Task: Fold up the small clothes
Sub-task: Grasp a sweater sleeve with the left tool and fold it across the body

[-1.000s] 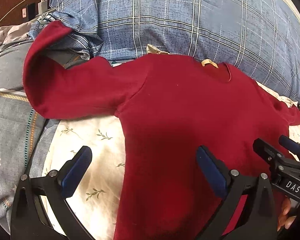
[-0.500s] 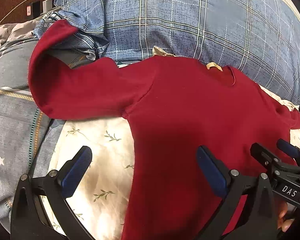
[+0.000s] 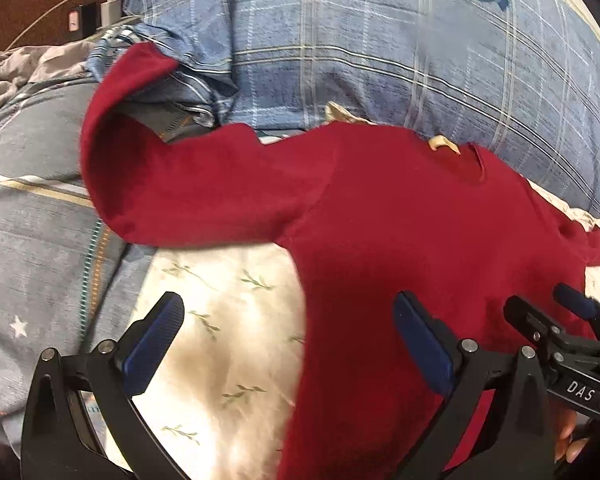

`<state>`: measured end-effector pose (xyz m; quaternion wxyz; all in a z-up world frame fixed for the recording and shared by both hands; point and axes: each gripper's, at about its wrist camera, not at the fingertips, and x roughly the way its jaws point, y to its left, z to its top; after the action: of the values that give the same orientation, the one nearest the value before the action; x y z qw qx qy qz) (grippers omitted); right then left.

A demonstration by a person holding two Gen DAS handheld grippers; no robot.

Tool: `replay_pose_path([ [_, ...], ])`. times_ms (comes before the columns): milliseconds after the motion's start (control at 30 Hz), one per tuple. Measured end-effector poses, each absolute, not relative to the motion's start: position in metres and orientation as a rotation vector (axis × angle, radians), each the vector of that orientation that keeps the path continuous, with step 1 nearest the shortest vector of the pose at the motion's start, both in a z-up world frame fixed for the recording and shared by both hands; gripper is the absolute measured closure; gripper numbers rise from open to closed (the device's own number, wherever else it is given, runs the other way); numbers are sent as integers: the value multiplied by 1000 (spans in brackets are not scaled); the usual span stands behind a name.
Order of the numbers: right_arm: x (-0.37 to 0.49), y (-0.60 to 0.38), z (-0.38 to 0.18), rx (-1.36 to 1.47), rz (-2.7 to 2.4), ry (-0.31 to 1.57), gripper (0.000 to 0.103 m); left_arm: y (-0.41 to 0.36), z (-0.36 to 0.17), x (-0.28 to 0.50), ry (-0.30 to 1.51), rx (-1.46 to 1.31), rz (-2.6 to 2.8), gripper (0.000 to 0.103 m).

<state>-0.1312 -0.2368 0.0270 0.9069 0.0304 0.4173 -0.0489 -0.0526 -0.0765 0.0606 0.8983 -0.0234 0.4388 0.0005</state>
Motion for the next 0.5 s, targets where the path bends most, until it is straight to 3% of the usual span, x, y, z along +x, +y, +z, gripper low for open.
replay_pose_path([
  [500,-120,-222,19,66,-42,892,4,-17,76,-20,863,-44,163,0],
])
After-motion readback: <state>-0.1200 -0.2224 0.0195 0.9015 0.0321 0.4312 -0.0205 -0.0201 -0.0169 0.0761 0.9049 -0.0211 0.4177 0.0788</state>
